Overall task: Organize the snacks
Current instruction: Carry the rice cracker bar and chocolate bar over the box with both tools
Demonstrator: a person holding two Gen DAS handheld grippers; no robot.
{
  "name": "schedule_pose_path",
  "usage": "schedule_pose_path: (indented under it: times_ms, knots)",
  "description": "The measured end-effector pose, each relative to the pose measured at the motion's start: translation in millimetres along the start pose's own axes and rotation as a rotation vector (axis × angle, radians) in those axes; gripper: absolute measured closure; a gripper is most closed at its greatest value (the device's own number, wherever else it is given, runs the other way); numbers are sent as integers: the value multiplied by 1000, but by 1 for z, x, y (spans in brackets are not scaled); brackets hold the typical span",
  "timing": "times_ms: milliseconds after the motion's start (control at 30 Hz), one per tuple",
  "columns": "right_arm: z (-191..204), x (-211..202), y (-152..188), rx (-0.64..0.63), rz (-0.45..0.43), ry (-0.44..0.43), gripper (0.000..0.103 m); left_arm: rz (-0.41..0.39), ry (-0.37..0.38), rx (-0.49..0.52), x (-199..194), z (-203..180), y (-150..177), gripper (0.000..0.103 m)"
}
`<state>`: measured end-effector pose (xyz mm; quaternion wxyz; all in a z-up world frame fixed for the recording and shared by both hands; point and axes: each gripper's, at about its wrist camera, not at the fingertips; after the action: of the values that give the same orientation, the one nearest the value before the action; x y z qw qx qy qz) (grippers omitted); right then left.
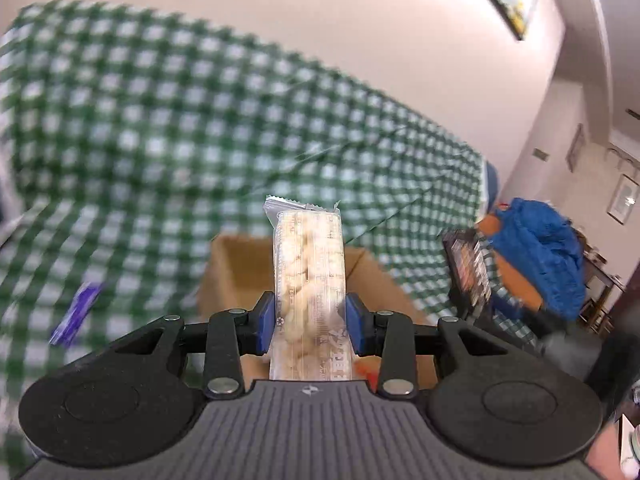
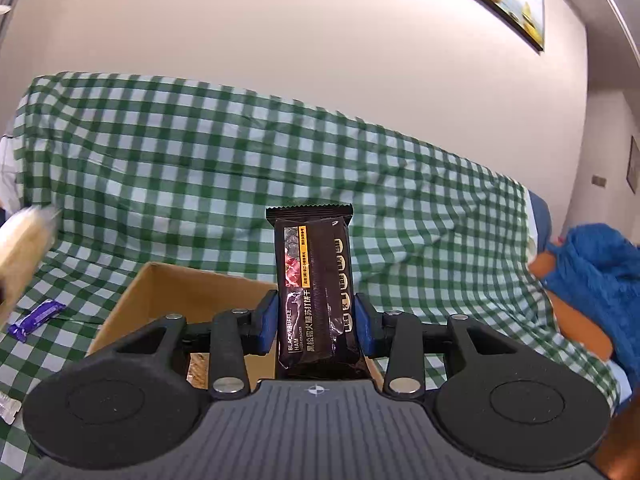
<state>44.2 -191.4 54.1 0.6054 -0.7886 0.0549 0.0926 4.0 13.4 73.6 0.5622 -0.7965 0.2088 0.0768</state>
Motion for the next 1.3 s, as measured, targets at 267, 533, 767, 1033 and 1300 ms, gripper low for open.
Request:
schedule_pose_path:
  times_ms: [267, 533, 767, 1033, 1300]
  knots:
    - [0, 1, 0, -6, 14, 34, 62, -41, 109, 151, 51, -20, 2, 62]
    - [6, 13, 2, -30, 50, 67, 62, 40, 98, 107, 98, -1, 25, 62]
    - [14, 31, -1, -17, 96, 87, 62, 70, 122, 61, 115, 10, 23, 62]
    - [23, 42, -3, -22, 128, 108, 62, 82, 131, 10, 124, 19, 15, 63]
    - [24, 45, -3, -17, 144, 122, 62, 84, 135, -6, 122, 22, 13, 63]
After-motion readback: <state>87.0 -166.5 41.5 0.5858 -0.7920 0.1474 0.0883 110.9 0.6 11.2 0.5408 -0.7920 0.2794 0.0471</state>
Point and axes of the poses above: each gripper's, at about its wrist camera, not at the fingertips, and x roughly the way its jaws point, z to its left, y to its underside, and after that the axes turned 7 degrees about y, right-handed
